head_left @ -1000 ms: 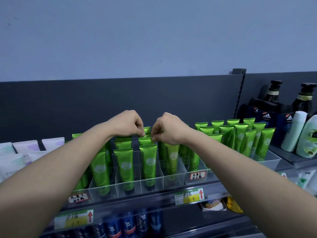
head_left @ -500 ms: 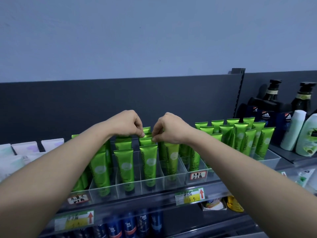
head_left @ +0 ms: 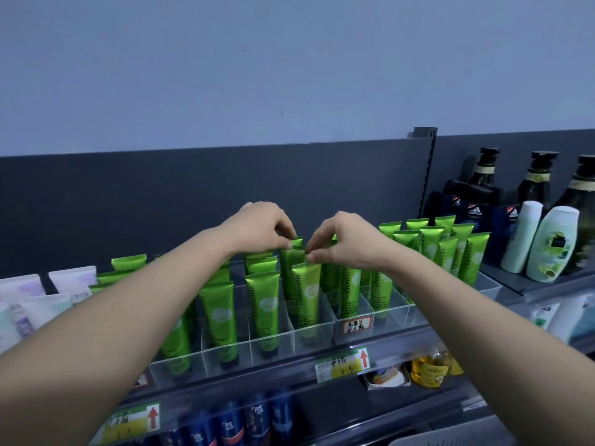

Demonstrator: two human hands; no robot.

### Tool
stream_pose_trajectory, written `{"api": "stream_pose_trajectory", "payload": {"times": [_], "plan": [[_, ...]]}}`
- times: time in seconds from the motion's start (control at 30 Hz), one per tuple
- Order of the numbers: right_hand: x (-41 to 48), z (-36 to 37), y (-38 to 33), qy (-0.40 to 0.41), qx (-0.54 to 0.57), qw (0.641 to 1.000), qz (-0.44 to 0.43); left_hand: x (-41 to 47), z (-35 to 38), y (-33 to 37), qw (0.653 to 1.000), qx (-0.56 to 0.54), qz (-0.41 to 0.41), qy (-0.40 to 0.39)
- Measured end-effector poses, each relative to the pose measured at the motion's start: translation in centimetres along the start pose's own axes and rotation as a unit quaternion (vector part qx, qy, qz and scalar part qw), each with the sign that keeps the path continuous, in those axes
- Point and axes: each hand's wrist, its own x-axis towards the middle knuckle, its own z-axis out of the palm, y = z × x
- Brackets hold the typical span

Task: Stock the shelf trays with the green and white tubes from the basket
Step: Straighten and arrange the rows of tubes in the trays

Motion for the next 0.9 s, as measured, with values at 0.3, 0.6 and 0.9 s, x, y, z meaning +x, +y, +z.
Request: {"api": "stream_pose_trajectory", "payload": {"times": [0.3, 0.6, 0.9], "plan": [[-0.6, 1.2, 0.7, -0.009, 0.0, 1.0, 0.001, 1.0, 1.2, 0.7, 0.999, 0.019, -0.035, 0.001], [-0.5, 1.4, 0.8, -0.01, 0.028, 1.0, 0.007, 0.9, 1.3, 0.6, 0.997, -0.039, -0.073, -0.01], [-0.6, 1.3, 1.2, -0.013, 0.043, 0.999, 0.01, 0.5, 0.8, 0.4, 0.994, -0.063, -0.08, -0.026]]}}
